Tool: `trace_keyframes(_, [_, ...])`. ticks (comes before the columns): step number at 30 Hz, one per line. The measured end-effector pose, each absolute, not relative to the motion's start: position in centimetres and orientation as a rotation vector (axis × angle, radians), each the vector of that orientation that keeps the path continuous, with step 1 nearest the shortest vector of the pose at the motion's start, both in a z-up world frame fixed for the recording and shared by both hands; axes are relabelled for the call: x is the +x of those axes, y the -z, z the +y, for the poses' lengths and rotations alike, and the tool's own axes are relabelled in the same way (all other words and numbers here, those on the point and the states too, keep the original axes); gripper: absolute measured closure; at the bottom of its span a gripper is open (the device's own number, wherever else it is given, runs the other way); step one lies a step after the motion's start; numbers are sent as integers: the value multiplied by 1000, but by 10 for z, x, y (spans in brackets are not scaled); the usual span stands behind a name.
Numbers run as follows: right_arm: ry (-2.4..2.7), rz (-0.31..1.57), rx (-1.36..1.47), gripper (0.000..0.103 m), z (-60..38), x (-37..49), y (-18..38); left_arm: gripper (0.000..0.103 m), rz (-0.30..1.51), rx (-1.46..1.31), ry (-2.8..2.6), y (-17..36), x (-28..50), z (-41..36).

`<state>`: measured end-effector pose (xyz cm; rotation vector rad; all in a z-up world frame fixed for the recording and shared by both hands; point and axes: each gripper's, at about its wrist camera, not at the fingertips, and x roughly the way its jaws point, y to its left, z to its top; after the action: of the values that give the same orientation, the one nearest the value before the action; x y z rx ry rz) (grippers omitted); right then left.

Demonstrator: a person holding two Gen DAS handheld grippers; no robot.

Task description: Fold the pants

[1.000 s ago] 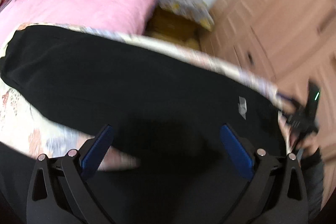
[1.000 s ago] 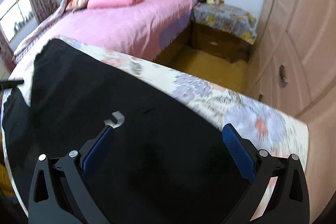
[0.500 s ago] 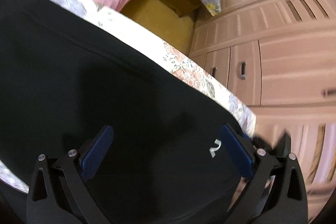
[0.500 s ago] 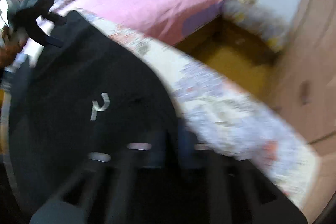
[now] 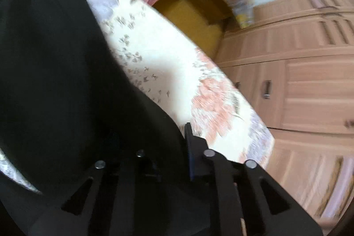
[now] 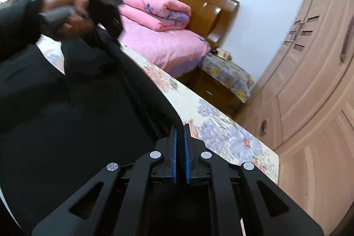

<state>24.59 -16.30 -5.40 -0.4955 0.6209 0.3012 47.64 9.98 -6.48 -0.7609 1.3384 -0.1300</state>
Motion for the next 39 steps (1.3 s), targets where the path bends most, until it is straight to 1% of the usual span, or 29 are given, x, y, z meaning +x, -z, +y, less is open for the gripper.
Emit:
trace_keyframes(2, [-295, 587, -484, 94, -161, 227, 47, 91, 1242, -765, 175, 38, 444, 114])
trace_keyframes(5, [-297, 547, -458, 94, -161, 187, 40, 91, 1051, -704, 269, -10, 365, 126])
trace_keyframes(8, [-296, 541, -467, 94, -156, 141, 49, 91, 947, -602, 329, -25, 284, 128])
trace_keyframes(11, [-313, 616, -447, 94, -155, 105, 77, 89, 924, -499, 337, -4, 222, 125])
trace_keyframes(13, [-322, 711, -440, 94, -154, 97, 104, 88, 931, -440, 320, 27, 199, 123])
trace_keyframes(14, [-322, 753, -438, 94, -152, 95, 114, 88, 963, -426, 311, 49, 194, 122])
trace_keyframes(15, [-322, 792, -434, 91, -150, 93, 123, 88, 989, -437, 307, 70, 192, 122])
trace_keyframes(16, [-316, 815, -429, 85, -149, 90, 129, 88, 1002, -455, 307, 84, 187, 126])
trace_keyframes(17, [-305, 807, -424, 82, -150, 88, 127, 87, 1012, -465, 304, 93, 186, 126])
trace_keyframes(18, [-289, 815, -385, 72, -155, 84, 120, 85, 1022, -471, 300, 103, 185, 128])
trace_keyframes(19, [-281, 811, -338, 48, -162, 80, 114, 78, 1010, -482, 307, 110, 180, 134])
trace_keyframes(20, [-271, 784, -270, 33, -172, 71, 104, 71, 991, -502, 320, 110, 178, 136])
trace_keyframes(21, [-262, 746, -213, 15, -179, 58, 97, 51, 978, -521, 334, 108, 173, 138])
trace_keyframes(22, [-260, 700, -109, 15, -195, 47, 88, 27, 958, -535, 339, 105, 162, 140])
trace_keyframes(23, [-257, 689, -33, 15, -206, 40, 84, 21, 921, -549, 323, 102, 156, 143])
trace_keyframes(24, [-238, 677, 61, 16, -220, 35, 84, 21, 897, -553, 308, 100, 152, 147])
trace_keyframes(26, [-230, 691, 265, 23, -246, 32, 93, 21, 882, -575, 319, 103, 148, 149])
trace_keyframes(27, [-233, 710, 356, 31, -257, 36, 100, 21, 879, -597, 326, 106, 149, 151])
trace_keyframes(28, [-217, 717, 395, 35, -262, 42, 104, 21, 878, -617, 329, 110, 147, 155])
trace_keyframes(30, [-198, 718, 448, 37, -268, 49, 108, 21, 869, -620, 326, 115, 150, 153])
trace_keyframes(33, [-181, 732, 509, 37, -274, 65, 112, 21, 869, -605, 324, 119, 154, 155])
trace_keyframes(36, [-93, 815, 521, 36, -268, 76, 123, 21, 871, -602, 323, 120, 161, 152])
trace_keyframes(39, [-63, 856, 522, 35, -268, 81, 125, 21, 868, -596, 329, 115, 155, 149])
